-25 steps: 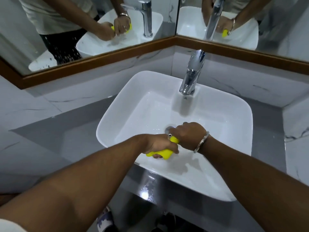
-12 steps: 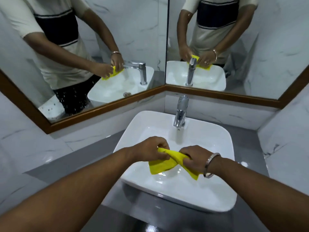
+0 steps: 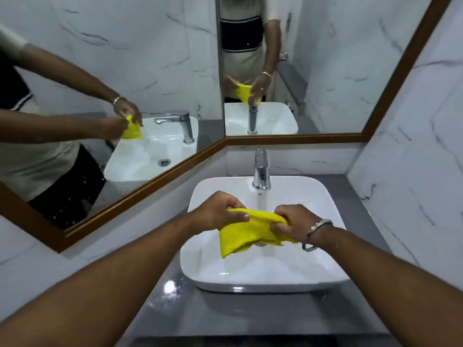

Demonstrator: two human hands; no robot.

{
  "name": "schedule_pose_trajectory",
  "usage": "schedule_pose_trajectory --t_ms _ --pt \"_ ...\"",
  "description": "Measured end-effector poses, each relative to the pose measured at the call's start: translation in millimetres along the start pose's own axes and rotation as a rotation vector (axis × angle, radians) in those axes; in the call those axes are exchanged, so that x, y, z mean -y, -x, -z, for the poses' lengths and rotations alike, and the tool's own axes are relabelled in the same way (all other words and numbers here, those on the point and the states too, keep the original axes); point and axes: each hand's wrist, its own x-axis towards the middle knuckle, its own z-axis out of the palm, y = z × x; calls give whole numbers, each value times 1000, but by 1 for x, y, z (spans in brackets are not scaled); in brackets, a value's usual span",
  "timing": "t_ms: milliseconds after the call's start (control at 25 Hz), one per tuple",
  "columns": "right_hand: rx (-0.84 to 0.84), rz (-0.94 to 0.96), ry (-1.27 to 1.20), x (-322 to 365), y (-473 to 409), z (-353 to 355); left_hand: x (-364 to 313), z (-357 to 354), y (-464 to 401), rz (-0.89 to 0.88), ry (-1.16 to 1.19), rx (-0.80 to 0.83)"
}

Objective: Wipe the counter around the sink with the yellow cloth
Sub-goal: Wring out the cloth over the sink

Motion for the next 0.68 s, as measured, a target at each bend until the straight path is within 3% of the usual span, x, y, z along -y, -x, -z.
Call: schedule_pose_trajectory --t_ms 200,400,680 --pt "-41 -84 255 34 2 18 11 38 4 -218 -449 109" --pt "13 -195 189 39 58 40 -10 27 -2 -314 -449 143" --pt "-195 -529 0 -19 276 13 -113 -121 -3 -604 -364 509"
